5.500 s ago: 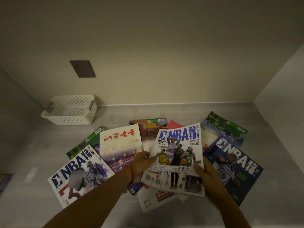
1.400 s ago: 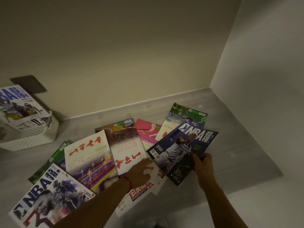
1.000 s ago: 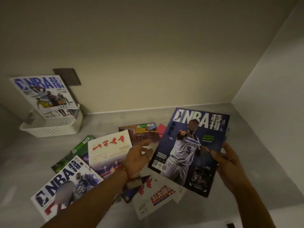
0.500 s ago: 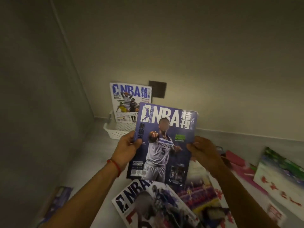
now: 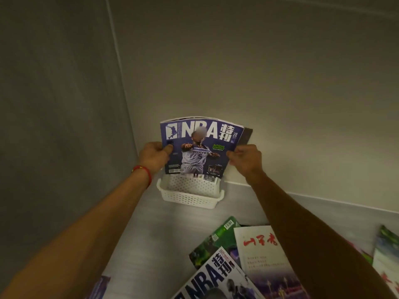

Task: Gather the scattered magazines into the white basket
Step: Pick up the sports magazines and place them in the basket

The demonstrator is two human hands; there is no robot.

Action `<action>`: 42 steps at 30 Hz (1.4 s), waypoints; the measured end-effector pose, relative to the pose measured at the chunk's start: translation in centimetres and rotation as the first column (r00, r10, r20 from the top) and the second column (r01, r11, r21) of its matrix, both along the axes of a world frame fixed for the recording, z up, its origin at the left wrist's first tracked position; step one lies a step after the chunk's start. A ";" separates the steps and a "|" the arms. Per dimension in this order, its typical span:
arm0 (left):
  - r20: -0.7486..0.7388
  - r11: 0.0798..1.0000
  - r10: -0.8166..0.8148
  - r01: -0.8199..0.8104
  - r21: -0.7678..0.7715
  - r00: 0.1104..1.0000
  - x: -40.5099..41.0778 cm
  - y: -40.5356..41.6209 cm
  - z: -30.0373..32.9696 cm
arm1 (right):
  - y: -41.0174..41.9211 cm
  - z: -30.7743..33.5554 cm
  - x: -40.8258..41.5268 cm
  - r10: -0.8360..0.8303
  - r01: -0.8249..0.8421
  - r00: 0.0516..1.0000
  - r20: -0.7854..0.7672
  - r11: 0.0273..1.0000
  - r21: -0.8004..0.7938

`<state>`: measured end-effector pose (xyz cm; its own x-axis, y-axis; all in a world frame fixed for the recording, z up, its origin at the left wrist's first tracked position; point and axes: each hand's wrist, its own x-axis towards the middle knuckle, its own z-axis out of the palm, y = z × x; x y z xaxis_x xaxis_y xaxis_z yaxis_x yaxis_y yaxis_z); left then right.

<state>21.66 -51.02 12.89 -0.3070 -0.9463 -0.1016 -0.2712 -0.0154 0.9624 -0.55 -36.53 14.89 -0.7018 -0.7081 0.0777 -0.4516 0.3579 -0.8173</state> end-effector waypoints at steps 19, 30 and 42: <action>-0.271 0.964 0.038 0.036 0.263 0.962 -3.7 -3.4 -7.6 | -4.3 -8.3 -2.1 -0.265 0.265 0.932 0.246 0.964 0.036; -0.347 0.912 -0.030 0.168 0.374 0.937 -3.9 -3.5 -9.6 | -1.2 -7.7 -2.1 0.233 0.044 0.657 0.717 0.937 -0.346; 0.018 0.980 -0.126 0.121 0.160 0.992 -1.2 18.7 -12.7 | 21.2 -12.1 1.1 0.482 -0.384 0.872 0.085 0.566 0.729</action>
